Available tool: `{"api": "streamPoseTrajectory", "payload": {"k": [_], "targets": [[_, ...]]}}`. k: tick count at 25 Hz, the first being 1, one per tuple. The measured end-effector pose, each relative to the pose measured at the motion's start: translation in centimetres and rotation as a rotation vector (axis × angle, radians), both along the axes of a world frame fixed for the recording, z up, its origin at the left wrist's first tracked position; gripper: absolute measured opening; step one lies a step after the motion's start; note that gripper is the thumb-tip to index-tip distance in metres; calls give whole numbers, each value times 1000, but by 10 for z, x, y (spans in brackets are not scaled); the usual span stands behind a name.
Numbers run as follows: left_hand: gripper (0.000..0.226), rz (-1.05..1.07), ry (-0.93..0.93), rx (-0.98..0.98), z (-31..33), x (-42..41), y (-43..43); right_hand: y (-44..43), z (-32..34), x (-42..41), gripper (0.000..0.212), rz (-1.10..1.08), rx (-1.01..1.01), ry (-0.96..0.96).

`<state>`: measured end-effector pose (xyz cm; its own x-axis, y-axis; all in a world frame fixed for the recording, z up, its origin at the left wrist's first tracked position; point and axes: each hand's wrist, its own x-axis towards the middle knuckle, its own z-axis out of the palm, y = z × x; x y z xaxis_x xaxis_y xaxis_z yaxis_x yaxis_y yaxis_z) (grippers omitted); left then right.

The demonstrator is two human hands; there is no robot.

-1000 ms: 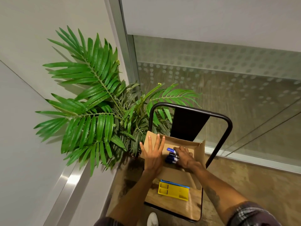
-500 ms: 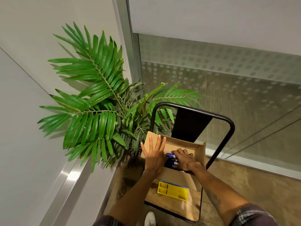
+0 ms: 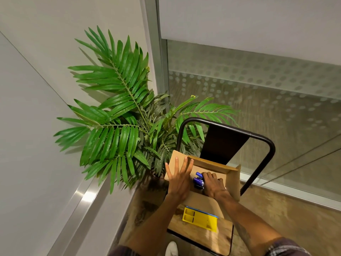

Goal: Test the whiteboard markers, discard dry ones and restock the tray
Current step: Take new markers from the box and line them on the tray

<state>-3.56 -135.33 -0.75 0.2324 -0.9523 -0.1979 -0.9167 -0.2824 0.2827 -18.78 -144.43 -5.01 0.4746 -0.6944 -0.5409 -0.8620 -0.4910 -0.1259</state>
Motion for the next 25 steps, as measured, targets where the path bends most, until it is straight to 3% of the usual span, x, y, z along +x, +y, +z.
{"api": "streamPoseTrajectory", "payload": {"k": [6,11,16,19,25], "targets": [[80,-18,-3,-25,-5,4,1,3,-1,3,68,-3,20,26],[77,-36,-17,-3,3,6,0,2,0,5,64,-4,22,54],[58,-23,157,11,3,17,6,8,8,9,52,-26,1,59],[66,-120,-2,-57,10,21,18,8,16,11,50,-81,24,3],[92,-101,-40,-52,28,21,31,13,57,27,40,-72,72,-7]]}}
